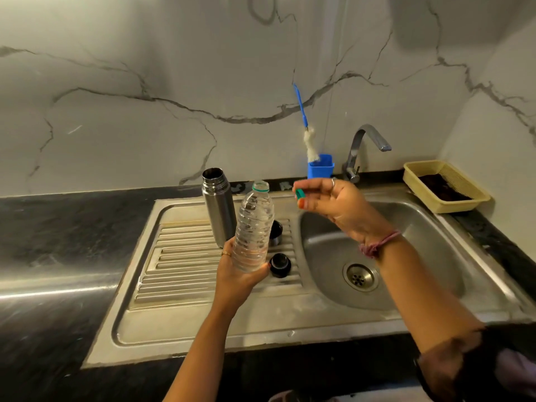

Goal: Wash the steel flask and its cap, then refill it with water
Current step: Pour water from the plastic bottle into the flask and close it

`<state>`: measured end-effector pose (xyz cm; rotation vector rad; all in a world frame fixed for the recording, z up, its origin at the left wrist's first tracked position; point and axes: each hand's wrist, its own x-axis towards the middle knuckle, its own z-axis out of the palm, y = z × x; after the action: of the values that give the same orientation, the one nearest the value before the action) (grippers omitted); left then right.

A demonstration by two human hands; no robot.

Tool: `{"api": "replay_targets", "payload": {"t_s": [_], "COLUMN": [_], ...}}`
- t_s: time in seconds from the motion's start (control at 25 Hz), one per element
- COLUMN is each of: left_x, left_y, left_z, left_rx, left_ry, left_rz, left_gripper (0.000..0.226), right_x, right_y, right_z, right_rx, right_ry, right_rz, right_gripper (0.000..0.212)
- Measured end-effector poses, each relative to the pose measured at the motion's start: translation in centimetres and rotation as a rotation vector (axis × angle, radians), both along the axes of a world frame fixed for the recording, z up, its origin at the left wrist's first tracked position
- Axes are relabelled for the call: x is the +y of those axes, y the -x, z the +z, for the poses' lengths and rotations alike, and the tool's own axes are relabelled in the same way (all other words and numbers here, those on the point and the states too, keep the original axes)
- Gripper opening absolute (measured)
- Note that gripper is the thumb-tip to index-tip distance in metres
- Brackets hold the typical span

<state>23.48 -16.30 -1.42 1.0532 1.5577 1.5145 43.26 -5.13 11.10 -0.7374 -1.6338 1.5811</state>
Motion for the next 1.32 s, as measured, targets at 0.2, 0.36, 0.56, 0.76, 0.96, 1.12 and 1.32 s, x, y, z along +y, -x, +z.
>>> {"api": "replay_targets", "payload": {"t_s": [0.2, 0.36, 0.56, 0.76, 0.96, 1.12, 1.32], "left_x": [-0.8, -1.2, -1.5, -1.3, -1.0, -0.5, 0.9], "left_y": [1.3, 1.7, 2.2, 2.4, 2.5, 2.4, 1.3], "left_z": [-1.7, -2.4, -2.6, -2.7, -2.7, -2.2, -0.4], "left_rx": [-0.035, -0.049, -0.067, -0.075, -0.069, -0.061, -0.076], "left_ry": [0.060, 0.084, 0.094, 0.103, 0.105, 0.087, 0.024], "left_rz": [0.030, 0.053, 0.066, 0.062, 0.053, 0.037, -0.023], "left_gripper": [0.068, 0.065, 0.065, 0.066, 0.064, 0.068, 0.070], "right_x": [-1.9, -3.7, -4.8, -4.4, -3.4, -2.2, -2.6], "right_y": [0.0, 0.7, 1.5, 1.9, 1.7, 2.9, 7.9], "right_z": [-7.6, -13.5, -16.8, -17.7, -14.9, -9.9, -7.1], "right_rx": [-0.377, -0.655, -0.825, -0.832, -0.776, -0.422, -0.197], "right_ry": [-0.032, -0.119, -0.216, -0.193, -0.191, -0.089, -0.015], "right_rz": [0.037, 0.074, 0.200, 0.217, 0.178, -0.022, 0.030], "right_gripper": [0.039, 0.040, 0.047, 0.044, 0.039, 0.045, 0.091]}}
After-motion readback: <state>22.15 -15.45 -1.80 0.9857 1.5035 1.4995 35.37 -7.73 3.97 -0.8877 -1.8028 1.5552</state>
